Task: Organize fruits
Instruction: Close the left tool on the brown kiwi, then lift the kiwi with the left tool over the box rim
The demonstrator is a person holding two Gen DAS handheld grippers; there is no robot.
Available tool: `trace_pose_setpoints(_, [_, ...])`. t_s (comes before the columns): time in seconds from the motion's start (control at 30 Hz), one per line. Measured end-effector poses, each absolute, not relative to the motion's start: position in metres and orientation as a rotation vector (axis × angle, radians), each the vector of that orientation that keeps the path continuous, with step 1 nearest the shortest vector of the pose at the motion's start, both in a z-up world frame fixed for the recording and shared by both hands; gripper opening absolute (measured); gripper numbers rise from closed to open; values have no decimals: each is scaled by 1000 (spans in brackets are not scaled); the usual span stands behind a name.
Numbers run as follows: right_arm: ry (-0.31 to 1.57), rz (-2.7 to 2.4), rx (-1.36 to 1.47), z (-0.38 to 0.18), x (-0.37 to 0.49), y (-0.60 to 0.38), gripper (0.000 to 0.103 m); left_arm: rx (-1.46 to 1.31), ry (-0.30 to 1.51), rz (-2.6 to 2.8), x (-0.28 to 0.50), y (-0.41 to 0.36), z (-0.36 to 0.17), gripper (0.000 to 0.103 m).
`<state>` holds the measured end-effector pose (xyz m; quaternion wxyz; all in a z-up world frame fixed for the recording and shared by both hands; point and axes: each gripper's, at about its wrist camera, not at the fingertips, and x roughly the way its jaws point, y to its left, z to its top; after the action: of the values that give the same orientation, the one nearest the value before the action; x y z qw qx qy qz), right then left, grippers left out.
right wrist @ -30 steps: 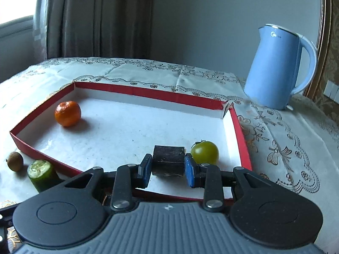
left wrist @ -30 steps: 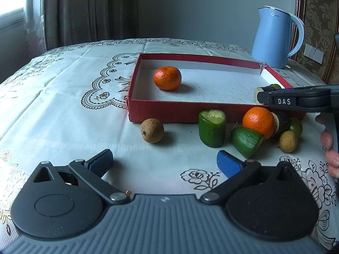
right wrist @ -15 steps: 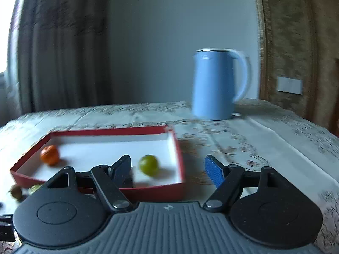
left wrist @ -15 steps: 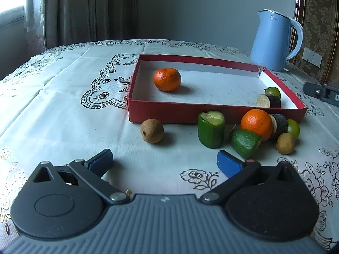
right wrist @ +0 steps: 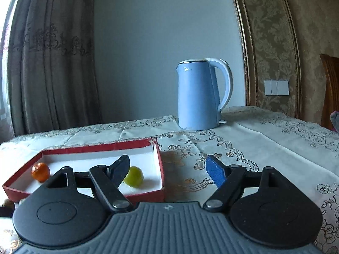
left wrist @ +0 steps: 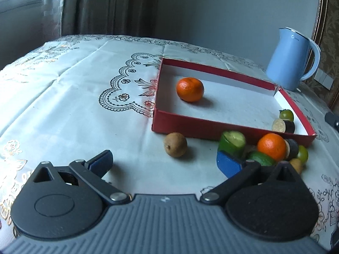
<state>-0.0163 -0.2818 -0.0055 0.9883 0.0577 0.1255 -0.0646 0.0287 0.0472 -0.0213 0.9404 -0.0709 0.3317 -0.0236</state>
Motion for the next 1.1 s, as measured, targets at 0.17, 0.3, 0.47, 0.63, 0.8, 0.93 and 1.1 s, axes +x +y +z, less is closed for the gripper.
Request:
trace_pose_setpoints(0.17, [242, -130, 61, -6, -18, -271, 79, -108, 676, -39, 34, 46, -20, 92])
trace_pose_setpoints(0.3, [218, -133, 33, -6, -21, -266, 79, -68, 670, -53, 38, 41, -20, 84])
trace_pose_setpoints(0.47, [193, -154, 5, -6, -23, -262, 85, -54, 664, -53, 43, 43, -21, 66])
trace_pose_setpoints(0.63, [189, -154, -21, -7, -22, -257, 85, -49, 668, -77, 45, 44, -20, 39])
trace_pose_setpoints(0.8, [190, -156, -42, -9, -22, -253, 85, -52, 662, -88, 45, 41, -20, 23])
trace_pose_setpoints(0.93, [183, -158, -45, -9, -23, -252, 85, -43, 656, -89, 44, 41, -21, 23])
trace_pose_setpoints(1.1, [189, -163, -55, -10, -22, -251, 85, -31, 655, -88, 43, 40, -20, 23])
